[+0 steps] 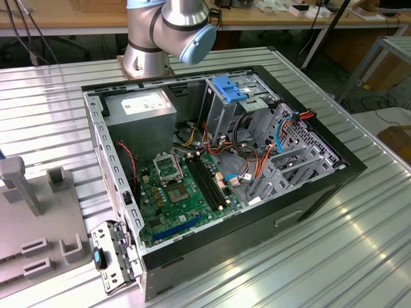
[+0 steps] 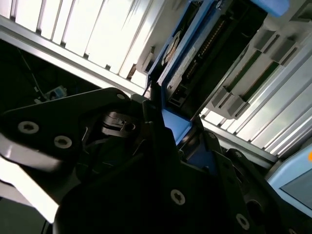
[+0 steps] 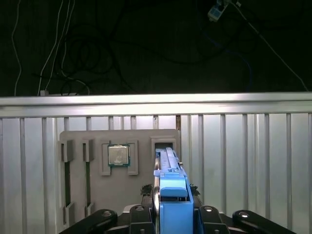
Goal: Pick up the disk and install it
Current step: 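Pick up the disk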
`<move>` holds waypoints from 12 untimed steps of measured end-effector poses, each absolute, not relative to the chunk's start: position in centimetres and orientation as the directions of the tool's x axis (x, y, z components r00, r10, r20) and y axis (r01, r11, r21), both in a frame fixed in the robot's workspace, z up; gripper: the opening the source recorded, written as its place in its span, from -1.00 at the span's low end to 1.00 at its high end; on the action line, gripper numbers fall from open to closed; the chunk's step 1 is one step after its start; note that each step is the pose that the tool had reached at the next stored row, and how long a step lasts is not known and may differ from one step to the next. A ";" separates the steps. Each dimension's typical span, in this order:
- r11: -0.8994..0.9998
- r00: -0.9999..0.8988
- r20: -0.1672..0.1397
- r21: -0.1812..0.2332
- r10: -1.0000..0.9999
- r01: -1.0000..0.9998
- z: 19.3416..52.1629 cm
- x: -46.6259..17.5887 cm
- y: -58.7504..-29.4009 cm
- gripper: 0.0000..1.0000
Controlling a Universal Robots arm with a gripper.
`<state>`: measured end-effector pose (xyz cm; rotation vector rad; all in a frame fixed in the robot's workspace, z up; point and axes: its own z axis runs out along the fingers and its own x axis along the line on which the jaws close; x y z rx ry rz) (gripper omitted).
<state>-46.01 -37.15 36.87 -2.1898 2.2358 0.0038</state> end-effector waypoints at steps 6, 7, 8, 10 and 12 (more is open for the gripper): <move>0.021 -0.021 -0.010 -0.007 -1.000 -1.000 40.1 -46.0 -37.1 -0.25; 0.021 -0.021 -0.010 -0.007 -1.000 -1.000 40.8 -46.0 -37.1 -0.25; 0.021 -0.021 -0.010 -0.007 -1.000 -1.000 41.2 -46.0 -37.1 -0.25; 0.021 -0.021 -0.010 -0.007 -1.000 -1.000 42.4 -46.0 -37.1 -0.25; 0.021 -0.021 -0.010 -0.007 -1.000 -1.000 43.8 -46.0 -37.1 -0.25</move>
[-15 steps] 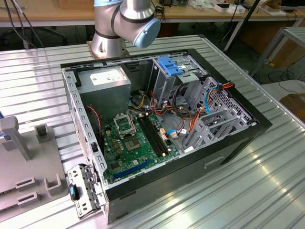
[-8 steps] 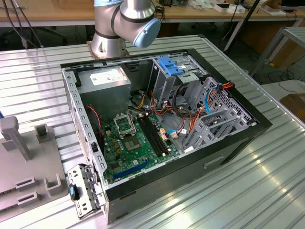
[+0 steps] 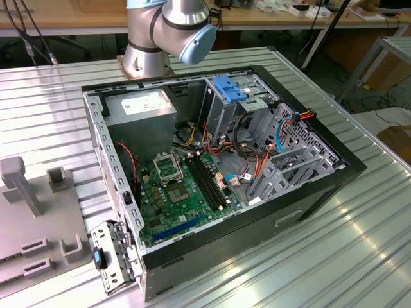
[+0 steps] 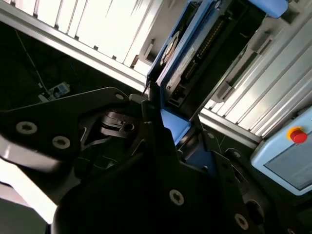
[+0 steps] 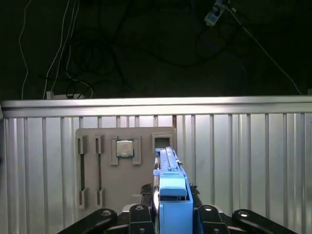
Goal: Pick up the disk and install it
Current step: 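Pick up the disk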
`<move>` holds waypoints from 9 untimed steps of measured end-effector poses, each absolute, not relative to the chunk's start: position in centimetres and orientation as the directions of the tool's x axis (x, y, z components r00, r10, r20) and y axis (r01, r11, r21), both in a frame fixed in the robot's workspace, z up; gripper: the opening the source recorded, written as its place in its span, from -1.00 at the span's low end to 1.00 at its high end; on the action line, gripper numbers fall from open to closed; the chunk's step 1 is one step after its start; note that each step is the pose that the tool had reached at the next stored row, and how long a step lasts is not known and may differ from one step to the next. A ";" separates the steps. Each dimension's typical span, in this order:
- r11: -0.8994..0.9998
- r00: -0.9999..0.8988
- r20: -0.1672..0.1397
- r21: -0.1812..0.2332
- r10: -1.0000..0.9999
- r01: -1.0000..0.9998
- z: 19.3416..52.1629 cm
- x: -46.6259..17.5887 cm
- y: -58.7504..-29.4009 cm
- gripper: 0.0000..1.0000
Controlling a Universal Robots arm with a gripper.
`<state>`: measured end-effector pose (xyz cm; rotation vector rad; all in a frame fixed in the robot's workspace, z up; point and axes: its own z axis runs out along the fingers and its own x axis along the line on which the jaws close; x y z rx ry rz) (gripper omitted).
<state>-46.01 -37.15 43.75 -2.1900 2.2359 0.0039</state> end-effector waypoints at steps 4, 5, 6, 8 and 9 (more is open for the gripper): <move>0.021 -0.021 -0.010 -0.007 -1.000 -1.000 47.0 -46.0 -37.1 -0.25; 0.021 -0.021 -0.010 -0.007 -1.000 -1.000 47.4 -46.0 -37.2 -0.25; 0.021 -0.021 -0.010 -0.007 -1.000 -1.000 47.9 -46.0 -37.2 -0.25; 0.021 -0.021 -0.010 -0.006 -1.000 -1.000 48.9 -46.0 -37.1 -0.25; 0.021 -0.021 -0.010 -0.007 -1.000 -1.000 49.9 -46.0 -37.1 -0.25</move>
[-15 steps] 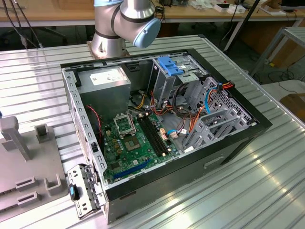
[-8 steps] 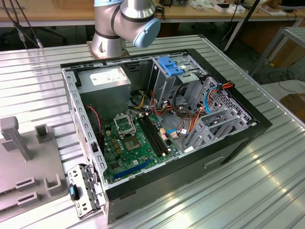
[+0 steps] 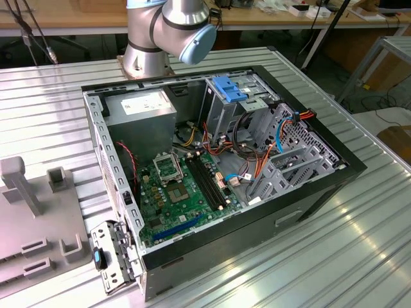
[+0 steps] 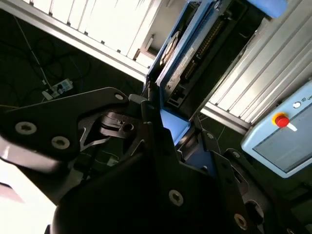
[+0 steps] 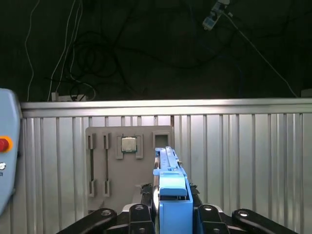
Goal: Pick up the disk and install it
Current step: 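Pick up the disk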
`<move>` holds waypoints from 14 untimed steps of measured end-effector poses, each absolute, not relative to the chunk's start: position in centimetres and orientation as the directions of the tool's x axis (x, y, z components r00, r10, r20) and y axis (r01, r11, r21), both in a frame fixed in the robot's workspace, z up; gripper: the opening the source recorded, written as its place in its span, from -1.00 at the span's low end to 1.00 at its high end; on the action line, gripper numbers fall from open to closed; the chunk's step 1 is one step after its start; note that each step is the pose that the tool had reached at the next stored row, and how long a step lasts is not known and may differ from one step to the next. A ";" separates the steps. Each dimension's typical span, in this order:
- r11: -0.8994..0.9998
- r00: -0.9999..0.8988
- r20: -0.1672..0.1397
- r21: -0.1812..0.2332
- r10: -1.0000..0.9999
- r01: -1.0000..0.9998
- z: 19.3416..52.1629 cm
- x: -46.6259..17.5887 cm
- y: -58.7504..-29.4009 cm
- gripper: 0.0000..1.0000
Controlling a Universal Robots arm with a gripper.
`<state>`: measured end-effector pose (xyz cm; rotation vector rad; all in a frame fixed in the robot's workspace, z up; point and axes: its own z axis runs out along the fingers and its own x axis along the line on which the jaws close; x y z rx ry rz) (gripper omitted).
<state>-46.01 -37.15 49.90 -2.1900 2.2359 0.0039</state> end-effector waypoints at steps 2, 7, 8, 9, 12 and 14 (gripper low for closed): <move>0.021 -0.021 -0.010 -0.007 -1.000 -1.000 51.1 -46.0 -37.2 -0.25; 0.021 -0.021 -0.010 -0.007 -1.000 -1.000 54.9 -46.0 -37.2 -0.25; 0.021 -0.021 -0.010 -0.007 -1.000 -1.000 55.3 -46.0 -37.1 -0.25; 0.021 -0.021 -0.010 -0.007 -1.000 -1.000 56.3 -46.0 -37.1 -0.25; 0.021 -0.021 -0.010 -0.007 -1.000 -1.000 56.7 -46.0 -37.1 -0.25; 0.021 -0.021 -0.011 -0.007 -1.000 -1.000 56.7 -46.0 -37.1 -0.25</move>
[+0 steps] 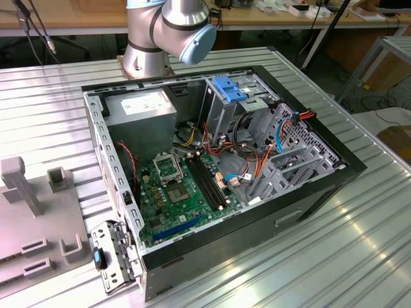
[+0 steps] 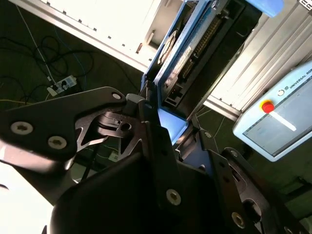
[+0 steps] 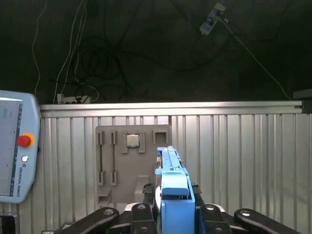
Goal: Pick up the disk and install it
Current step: 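Pick up the disk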
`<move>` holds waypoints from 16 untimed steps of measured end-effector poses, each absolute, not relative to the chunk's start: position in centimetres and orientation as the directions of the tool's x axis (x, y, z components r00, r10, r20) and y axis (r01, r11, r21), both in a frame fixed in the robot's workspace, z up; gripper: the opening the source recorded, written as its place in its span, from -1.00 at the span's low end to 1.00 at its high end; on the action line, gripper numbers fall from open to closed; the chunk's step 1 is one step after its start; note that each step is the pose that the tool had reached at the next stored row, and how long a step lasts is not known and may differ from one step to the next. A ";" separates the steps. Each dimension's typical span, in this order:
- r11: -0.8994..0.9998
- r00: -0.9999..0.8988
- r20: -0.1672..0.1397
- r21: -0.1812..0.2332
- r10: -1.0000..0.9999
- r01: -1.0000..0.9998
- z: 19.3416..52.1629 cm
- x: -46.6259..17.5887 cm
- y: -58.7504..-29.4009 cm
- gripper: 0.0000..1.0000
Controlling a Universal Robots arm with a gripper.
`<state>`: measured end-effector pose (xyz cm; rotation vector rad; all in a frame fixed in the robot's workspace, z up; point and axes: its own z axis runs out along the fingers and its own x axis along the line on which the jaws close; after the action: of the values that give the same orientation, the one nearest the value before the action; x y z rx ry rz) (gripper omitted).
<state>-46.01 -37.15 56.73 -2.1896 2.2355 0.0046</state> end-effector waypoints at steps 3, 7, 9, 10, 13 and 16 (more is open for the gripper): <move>0.021 -0.021 -0.011 -0.007 -1.000 -1.000 56.7 -46.0 -37.1 -0.25; 0.021 -0.021 -0.011 -0.007 -1.000 -1.000 56.7 -45.6 -37.1 -0.25; 0.021 -0.021 -0.011 -0.007 -1.000 -1.000 56.7 -45.5 -37.1 -0.25; 0.021 -0.021 -0.011 -0.007 -1.000 -1.000 56.7 -45.4 -37.1 -0.25; 0.021 -0.021 -0.011 -0.007 -1.000 -1.000 56.7 -44.9 -37.1 -0.25; 0.021 -0.021 -0.011 -0.007 -1.000 -1.000 56.7 -44.4 -37.1 -0.25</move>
<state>-44.43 -37.15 56.72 -2.1894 2.2353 0.0051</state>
